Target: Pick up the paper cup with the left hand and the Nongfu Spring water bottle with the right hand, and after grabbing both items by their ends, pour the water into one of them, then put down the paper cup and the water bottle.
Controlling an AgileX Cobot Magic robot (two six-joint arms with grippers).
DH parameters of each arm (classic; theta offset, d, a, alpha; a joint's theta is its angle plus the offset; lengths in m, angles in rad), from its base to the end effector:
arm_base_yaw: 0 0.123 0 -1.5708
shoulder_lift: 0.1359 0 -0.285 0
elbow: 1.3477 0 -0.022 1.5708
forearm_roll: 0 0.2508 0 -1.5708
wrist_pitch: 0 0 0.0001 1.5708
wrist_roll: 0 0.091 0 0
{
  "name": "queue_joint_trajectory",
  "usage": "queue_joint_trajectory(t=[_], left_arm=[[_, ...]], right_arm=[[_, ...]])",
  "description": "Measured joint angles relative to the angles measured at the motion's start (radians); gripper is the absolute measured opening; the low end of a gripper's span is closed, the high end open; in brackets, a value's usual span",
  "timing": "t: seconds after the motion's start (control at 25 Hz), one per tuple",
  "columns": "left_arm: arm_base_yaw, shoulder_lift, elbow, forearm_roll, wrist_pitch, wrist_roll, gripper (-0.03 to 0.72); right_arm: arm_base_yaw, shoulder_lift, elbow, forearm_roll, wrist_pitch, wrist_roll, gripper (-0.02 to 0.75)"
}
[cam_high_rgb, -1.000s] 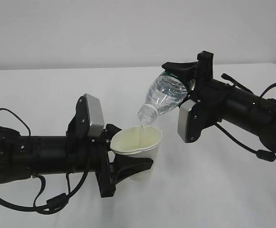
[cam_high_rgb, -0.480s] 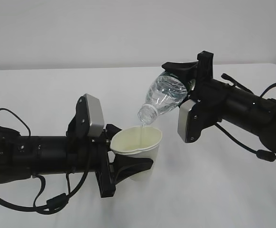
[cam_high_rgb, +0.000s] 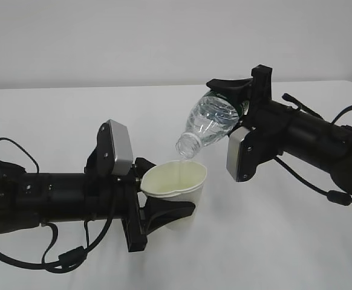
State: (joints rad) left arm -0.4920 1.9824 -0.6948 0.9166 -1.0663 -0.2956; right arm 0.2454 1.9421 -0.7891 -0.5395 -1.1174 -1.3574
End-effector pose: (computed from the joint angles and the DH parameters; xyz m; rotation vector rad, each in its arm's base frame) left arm 0.2529 -0.2072 0.1170 1.1676 1.5350 -0.8896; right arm 0.3388 0.1281 0.1622 -1.4931 0.6379 -0.6868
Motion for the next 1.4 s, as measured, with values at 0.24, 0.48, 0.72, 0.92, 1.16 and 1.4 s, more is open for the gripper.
queue_joint_trajectory(t=[0.24, 0.48, 0.72, 0.92, 1.16, 1.4], left_arm=[[0.000, 0.000, 0.000, 0.002, 0.000, 0.009, 0.420], [0.000, 0.000, 0.000, 0.002, 0.000, 0.032, 0.420], [0.000, 0.000, 0.000, 0.002, 0.000, 0.034, 0.420], [0.000, 0.000, 0.000, 0.002, 0.000, 0.036, 0.420], [0.000, 0.000, 0.000, 0.002, 0.000, 0.036, 0.420], [0.000, 0.000, 0.000, 0.002, 0.001, 0.038, 0.420]], right_arm=[[0.000, 0.000, 0.000, 0.000, 0.000, -0.013, 0.420], [0.000, 0.000, 0.000, 0.000, 0.000, -0.016, 0.420], [0.000, 0.000, 0.000, 0.000, 0.000, -0.017, 0.420], [0.000, 0.000, 0.000, 0.000, 0.000, -0.019, 0.420], [0.000, 0.000, 0.000, 0.000, 0.000, -0.019, 0.420], [0.000, 0.000, 0.000, 0.000, 0.000, -0.024, 0.420]])
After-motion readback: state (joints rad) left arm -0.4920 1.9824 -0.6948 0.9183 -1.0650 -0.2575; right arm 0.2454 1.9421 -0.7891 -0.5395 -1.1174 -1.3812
